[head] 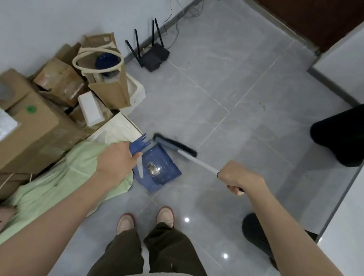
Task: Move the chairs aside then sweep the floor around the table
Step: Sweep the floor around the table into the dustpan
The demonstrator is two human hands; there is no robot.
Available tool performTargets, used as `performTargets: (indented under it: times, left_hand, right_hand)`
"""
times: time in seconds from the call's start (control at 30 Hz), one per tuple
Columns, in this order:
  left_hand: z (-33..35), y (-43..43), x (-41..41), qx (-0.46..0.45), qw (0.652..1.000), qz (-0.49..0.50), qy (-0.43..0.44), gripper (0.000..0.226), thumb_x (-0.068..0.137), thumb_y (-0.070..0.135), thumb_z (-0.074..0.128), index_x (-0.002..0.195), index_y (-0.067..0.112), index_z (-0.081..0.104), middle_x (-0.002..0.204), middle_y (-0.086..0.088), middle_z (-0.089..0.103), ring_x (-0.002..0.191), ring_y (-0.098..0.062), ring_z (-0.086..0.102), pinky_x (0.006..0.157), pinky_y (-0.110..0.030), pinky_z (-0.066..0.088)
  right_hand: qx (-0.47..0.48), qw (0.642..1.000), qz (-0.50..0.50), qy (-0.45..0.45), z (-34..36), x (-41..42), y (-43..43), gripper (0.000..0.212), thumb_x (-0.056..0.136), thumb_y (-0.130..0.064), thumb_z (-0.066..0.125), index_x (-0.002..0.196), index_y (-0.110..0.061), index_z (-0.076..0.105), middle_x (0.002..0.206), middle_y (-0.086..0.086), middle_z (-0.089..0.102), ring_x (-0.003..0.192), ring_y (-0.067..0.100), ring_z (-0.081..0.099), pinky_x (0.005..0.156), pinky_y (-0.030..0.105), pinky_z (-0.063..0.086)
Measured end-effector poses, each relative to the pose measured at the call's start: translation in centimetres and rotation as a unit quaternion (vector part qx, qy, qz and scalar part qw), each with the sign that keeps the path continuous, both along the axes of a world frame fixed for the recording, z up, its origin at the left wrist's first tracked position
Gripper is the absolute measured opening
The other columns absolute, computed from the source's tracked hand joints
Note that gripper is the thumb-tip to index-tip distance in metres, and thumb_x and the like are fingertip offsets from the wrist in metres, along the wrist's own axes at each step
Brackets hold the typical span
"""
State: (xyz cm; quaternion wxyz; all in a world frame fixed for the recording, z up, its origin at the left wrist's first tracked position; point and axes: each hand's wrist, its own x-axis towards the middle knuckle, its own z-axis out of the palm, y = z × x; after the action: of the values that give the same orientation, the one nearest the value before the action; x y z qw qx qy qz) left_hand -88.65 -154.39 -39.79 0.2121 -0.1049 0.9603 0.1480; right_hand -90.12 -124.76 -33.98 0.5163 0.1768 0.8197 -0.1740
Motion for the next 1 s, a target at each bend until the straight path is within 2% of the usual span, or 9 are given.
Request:
performTargets:
  times: [0.13,0.23,0.33,0.53,0.6,0.7,0.8,0.9,1.0]
  left_hand:
    - [0.5,0.6,-0.6,0.007,1.000,-0.011,0.010,0.035,0.090,0.041,0.051,0.096,0.010,0.065,0.088,-0.013,0.068,0.084,-0.034,0.065,0.065,-0.032,0.044]
    - [1.0,1.0,-0.4,0.016,1.000,-0.004,0.000,0.035,0.090,0.039,0.054,0.092,0.006,0.066,0.089,-0.016,0.068,0.086,-0.036,0.065,0.067,-0.033,0.046]
    - [0.9,1.1,-0.3,0.029,1.000,-0.005,-0.005,0.034,0.090,0.039,0.056,0.088,0.006,0.065,0.088,-0.016,0.069,0.085,-0.036,0.065,0.064,-0.030,0.042]
    - [0.4,0.3,1.6,0.047,0.995,-0.090,0.011,0.035,0.095,0.032,0.049,0.126,0.018,0.059,0.098,-0.012,0.071,0.087,-0.032,0.066,0.070,-0.033,0.047]
    - [0.2,-0.2,2.2,0.056,0.993,-0.107,0.015,0.035,0.096,0.030,0.048,0.129,0.020,0.056,0.097,-0.012,0.070,0.084,-0.031,0.065,0.072,-0.035,0.050]
    - [-0.1,-0.8,2.9,0.043,0.996,-0.083,0.005,0.029,0.095,0.032,0.051,0.109,0.009,0.063,0.090,-0.016,0.069,0.083,-0.034,0.065,0.073,-0.037,0.050]
    - [-0.1,-0.9,3.3,0.036,0.998,-0.049,-0.003,0.029,0.093,0.032,0.055,0.091,0.005,0.065,0.086,-0.018,0.068,0.083,-0.037,0.065,0.070,-0.035,0.048]
    - [-0.2,-0.7,3.1,0.026,0.999,-0.039,-0.012,0.030,0.092,0.034,0.056,0.090,0.005,0.066,0.088,-0.018,0.068,0.085,-0.037,0.065,0.068,-0.034,0.046]
    - [-0.1,-0.3,2.4,0.020,0.998,-0.054,-0.018,0.029,0.091,0.037,0.054,0.098,0.012,0.066,0.089,-0.014,0.069,0.085,-0.035,0.065,0.063,-0.029,0.042]
  right_hand:
    - [-0.051,0.995,-0.080,-0.043,2.0,0.8,1.4,0.022,0.085,-0.002,0.037,0.065,-0.010,0.036,0.056,0.005,0.033,0.027,0.012,0.022,0.037,0.010,0.016]
    - [-0.076,0.989,-0.124,-0.040,3.9,1.9,2.9,0.009,0.089,-0.006,0.040,0.081,-0.009,0.040,0.056,0.005,0.035,0.033,0.010,0.023,0.035,0.011,0.017]
    - [-0.080,0.986,-0.147,-0.003,5.3,3.3,3.9,0.005,0.094,-0.008,0.040,0.089,-0.008,0.042,0.059,0.008,0.038,0.024,0.010,0.024,0.034,0.009,0.021]
    - [-0.054,0.984,-0.152,0.080,2.3,2.6,3.7,0.017,0.096,-0.010,0.037,0.089,-0.001,0.051,0.062,0.015,0.046,0.041,0.019,0.037,0.041,0.022,0.030]
    - [-0.034,0.983,-0.151,0.099,0.3,2.4,3.2,0.021,0.095,-0.009,0.037,0.088,0.002,0.054,0.064,0.020,0.052,0.043,0.022,0.043,0.044,0.025,0.034]
    - [-0.007,0.983,-0.145,0.109,-1.9,3.7,2.4,0.027,0.094,-0.008,0.037,0.077,0.001,0.055,0.046,0.013,0.053,0.041,0.023,0.048,0.043,0.022,0.037]
    - [0.000,0.987,-0.123,0.100,-2.7,6.5,1.2,0.022,0.094,-0.006,0.035,0.088,0.001,0.055,0.051,0.010,0.051,0.041,0.020,0.049,0.039,0.022,0.036]
    - [-0.005,0.993,-0.102,0.055,-3.0,9.2,0.1,0.030,0.094,-0.004,0.035,0.106,0.009,0.059,0.055,0.012,0.050,0.044,0.020,0.048,0.040,0.024,0.038]
    - [-0.032,0.991,-0.134,-0.005,-2.2,10.6,-0.8,0.031,0.093,0.000,0.037,0.108,0.012,0.062,0.057,0.013,0.052,0.045,0.018,0.048,0.042,0.021,0.039]
